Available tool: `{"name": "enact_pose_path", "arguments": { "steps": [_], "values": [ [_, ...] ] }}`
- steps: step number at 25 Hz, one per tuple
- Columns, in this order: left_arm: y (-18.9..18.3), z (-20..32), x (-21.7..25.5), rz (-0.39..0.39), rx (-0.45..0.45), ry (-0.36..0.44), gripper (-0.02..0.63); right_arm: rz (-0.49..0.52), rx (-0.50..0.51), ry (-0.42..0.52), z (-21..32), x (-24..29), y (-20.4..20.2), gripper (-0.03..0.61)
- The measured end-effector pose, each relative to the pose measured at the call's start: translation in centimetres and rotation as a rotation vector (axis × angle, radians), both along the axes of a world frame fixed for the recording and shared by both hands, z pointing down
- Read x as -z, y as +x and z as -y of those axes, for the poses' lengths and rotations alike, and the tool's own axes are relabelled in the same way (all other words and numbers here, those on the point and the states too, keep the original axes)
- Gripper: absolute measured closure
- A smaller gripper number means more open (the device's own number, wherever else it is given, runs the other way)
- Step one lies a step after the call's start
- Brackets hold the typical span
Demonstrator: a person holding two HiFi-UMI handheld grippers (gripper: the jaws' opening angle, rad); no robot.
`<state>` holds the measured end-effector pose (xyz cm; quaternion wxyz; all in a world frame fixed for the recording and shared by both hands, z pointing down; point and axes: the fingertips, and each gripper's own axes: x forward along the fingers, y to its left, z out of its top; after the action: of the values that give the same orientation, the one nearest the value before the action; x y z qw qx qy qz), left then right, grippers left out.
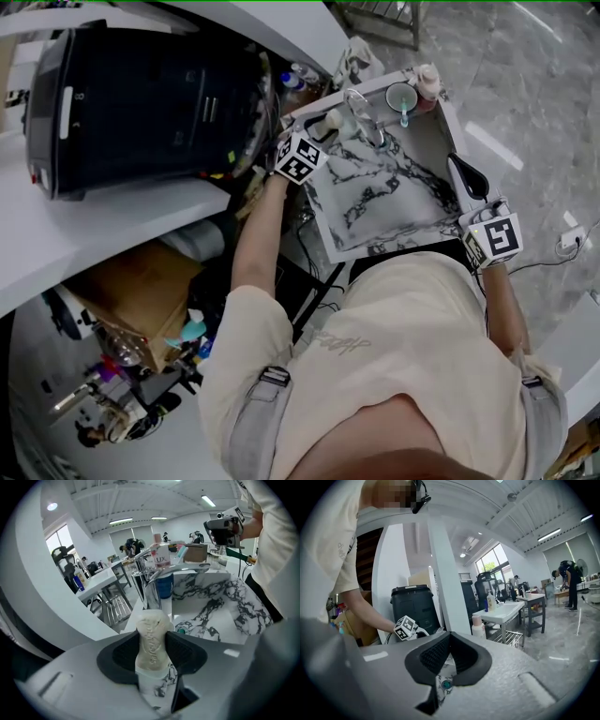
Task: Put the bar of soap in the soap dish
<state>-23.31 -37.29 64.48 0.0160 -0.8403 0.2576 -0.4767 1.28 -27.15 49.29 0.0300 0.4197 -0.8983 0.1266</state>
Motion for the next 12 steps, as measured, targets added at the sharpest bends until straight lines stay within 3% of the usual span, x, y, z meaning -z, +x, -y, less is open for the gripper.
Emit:
{"name": "enact_pose_path", "arguments": {
  "steps": [12],
  "values": [
    [0.4, 0.9, -4.5, 0.193, -0.150, -0.118, 0.417, 0.004, 0.011, -0.043, 0.1, -1.0, -0.3, 0.584]
  ]
}}
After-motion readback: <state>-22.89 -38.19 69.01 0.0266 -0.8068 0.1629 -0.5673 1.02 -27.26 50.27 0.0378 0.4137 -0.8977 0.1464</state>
